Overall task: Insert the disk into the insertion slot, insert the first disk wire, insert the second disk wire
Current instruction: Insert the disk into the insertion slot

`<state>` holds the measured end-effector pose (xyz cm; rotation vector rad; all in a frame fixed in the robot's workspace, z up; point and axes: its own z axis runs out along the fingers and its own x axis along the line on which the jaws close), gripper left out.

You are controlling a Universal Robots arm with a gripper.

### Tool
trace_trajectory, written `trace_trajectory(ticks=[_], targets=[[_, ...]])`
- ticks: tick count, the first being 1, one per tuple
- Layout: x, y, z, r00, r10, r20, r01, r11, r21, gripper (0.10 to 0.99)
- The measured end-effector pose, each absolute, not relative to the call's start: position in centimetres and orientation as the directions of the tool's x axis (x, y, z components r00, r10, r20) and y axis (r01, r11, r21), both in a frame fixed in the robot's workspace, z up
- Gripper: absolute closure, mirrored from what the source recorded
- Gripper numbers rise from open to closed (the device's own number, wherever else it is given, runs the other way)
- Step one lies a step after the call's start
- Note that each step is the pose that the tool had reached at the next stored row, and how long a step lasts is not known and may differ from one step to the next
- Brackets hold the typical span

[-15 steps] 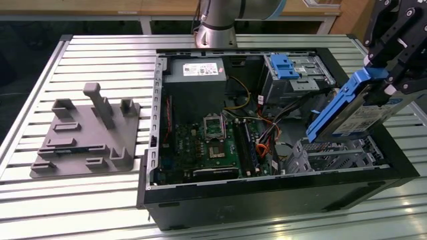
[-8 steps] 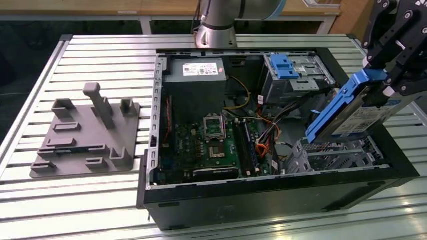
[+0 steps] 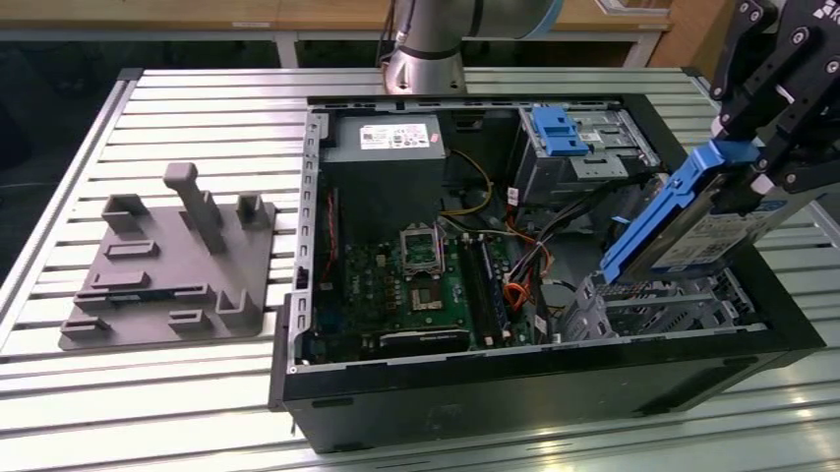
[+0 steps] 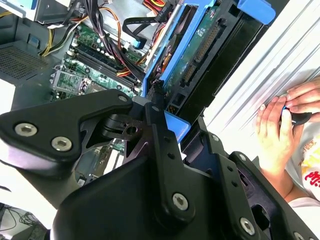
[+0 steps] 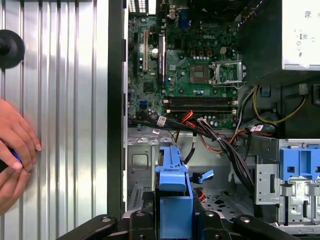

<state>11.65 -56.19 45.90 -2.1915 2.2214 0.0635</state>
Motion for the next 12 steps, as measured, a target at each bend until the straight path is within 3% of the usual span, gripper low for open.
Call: trace_trajectory(ticks=[12], targets=[[11.66, -56.34, 45.44, -0.014, -0.999, -0.043, -1.000, 0.013, 0.015, 0.722]])
